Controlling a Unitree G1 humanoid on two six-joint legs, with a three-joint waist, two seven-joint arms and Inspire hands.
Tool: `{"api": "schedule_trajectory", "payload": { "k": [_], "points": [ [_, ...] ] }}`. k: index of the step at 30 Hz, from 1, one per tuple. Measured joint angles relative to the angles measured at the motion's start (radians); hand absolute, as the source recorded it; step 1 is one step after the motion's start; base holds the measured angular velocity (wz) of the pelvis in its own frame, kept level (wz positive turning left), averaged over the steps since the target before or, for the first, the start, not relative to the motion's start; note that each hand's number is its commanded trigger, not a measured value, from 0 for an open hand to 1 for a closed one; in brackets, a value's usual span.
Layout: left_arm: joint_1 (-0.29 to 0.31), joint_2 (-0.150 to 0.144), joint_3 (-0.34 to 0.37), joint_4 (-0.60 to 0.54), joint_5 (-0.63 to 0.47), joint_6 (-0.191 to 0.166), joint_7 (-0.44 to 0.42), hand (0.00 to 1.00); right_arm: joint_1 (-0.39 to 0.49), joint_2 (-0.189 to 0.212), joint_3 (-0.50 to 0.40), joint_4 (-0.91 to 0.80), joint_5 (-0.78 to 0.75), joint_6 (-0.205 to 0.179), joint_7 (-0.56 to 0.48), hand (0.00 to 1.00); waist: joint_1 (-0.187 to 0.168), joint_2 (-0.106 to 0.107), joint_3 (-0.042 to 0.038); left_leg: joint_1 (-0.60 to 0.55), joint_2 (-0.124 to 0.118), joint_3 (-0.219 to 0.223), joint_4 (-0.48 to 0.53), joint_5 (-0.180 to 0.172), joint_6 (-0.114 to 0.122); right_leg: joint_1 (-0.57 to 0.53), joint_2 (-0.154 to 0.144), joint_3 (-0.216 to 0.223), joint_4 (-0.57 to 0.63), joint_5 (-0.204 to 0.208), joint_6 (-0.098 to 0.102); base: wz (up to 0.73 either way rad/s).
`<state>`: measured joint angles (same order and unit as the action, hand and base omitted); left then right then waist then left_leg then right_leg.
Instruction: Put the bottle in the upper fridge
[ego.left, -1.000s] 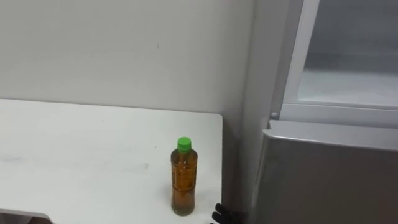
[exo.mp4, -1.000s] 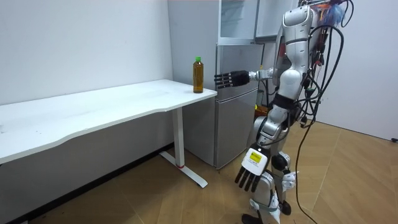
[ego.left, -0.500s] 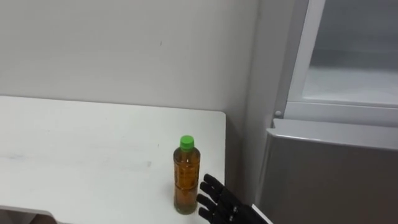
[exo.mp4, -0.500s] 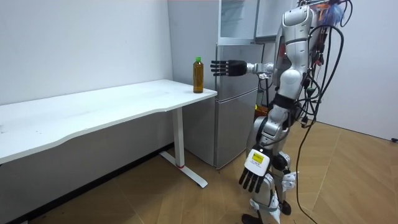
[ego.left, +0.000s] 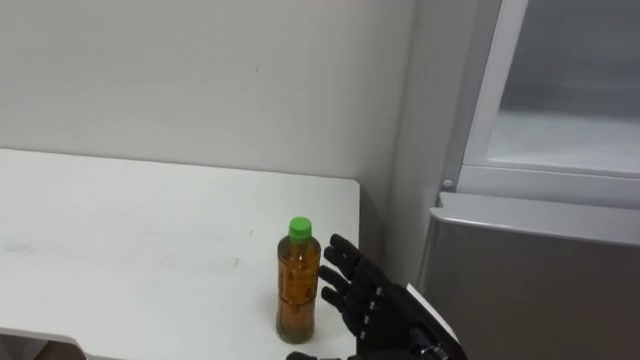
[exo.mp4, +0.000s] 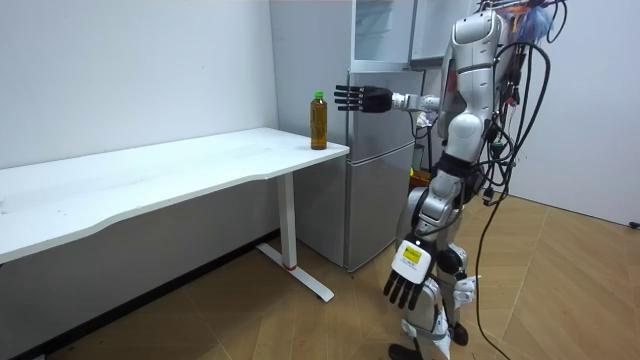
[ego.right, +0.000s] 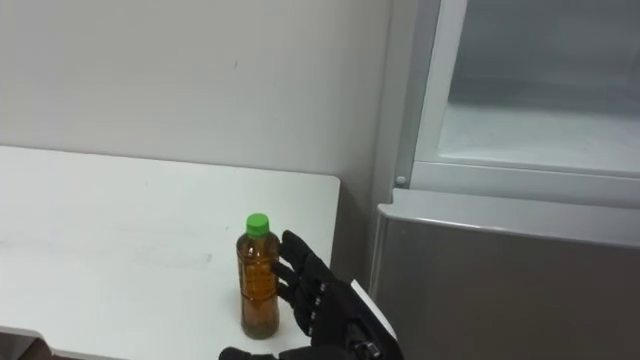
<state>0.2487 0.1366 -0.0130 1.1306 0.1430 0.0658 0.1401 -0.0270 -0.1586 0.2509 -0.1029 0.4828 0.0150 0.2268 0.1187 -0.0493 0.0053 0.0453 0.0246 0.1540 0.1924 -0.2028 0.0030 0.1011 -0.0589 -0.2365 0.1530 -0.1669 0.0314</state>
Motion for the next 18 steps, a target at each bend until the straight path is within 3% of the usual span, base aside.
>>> {"api": "schedule_trajectory", "payload": {
  "k": [10, 18],
  "points": [
    [-0.003, 0.001, 0.001, -0.003, 0.001, 0.003, 0.005, 0.00, -0.046, -0.034, -0.004, -0.072, -0.017, 0.000, -0.101, 0.00, -0.005, 0.001, -0.0015, 0.000, 0.000, -0.007, 0.005, 0.000, 0.000, 0.005, -0.001, -0.011, 0.000, 0.000, 0.000, 0.02],
    [-0.004, 0.003, 0.009, -0.006, 0.001, 0.003, 0.004, 0.00, -0.085, -0.039, -0.031, -0.074, -0.022, 0.000, -0.155, 0.00, -0.003, 0.000, -0.0019, 0.002, -0.001, -0.018, 0.005, 0.000, 0.000, 0.011, -0.001, -0.014, 0.000, 0.000, 0.000, 0.02]
  ]
}}
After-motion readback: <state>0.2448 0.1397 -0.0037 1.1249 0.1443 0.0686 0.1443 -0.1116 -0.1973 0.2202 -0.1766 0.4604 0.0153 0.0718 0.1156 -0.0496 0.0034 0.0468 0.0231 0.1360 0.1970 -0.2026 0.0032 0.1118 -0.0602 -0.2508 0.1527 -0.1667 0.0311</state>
